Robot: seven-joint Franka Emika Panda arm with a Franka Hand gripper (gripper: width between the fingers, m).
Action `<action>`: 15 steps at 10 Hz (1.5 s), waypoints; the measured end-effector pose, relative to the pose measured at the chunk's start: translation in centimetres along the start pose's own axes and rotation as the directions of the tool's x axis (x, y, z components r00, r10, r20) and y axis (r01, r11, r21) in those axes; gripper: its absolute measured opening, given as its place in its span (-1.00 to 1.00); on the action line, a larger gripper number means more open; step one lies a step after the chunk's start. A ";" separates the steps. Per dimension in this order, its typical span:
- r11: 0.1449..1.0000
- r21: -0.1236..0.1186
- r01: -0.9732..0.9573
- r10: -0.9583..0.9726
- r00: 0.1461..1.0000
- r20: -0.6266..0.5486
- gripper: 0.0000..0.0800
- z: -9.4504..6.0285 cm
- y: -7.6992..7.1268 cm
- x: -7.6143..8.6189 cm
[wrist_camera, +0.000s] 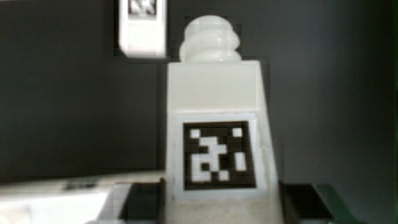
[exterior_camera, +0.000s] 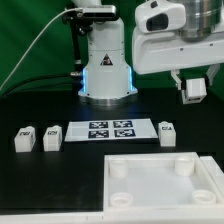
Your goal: Assemble one leg
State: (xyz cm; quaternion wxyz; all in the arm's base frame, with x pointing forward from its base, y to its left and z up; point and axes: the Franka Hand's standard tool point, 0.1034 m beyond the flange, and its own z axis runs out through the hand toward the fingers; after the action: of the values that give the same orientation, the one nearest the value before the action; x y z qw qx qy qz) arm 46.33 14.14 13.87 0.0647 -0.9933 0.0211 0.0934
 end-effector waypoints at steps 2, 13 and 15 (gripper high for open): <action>0.999 -0.003 0.046 -0.046 0.982 -0.182 -0.27 -1.2 0.8 1.5; 0.986 -0.072 0.148 -0.154 0.670 -0.727 -0.27 -9.3 1.7 12.1; 0.981 -0.102 0.165 -0.186 0.652 -0.735 -0.27 -9.9 1.8 15.4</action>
Offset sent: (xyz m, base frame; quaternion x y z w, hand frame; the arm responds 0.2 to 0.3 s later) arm 0.1000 -0.0229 0.0887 0.0437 0.2557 -0.0427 0.9648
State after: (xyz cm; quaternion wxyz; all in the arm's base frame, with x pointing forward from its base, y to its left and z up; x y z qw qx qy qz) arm 63.19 10.59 20.34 0.0463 -0.9434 -0.0515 -0.3242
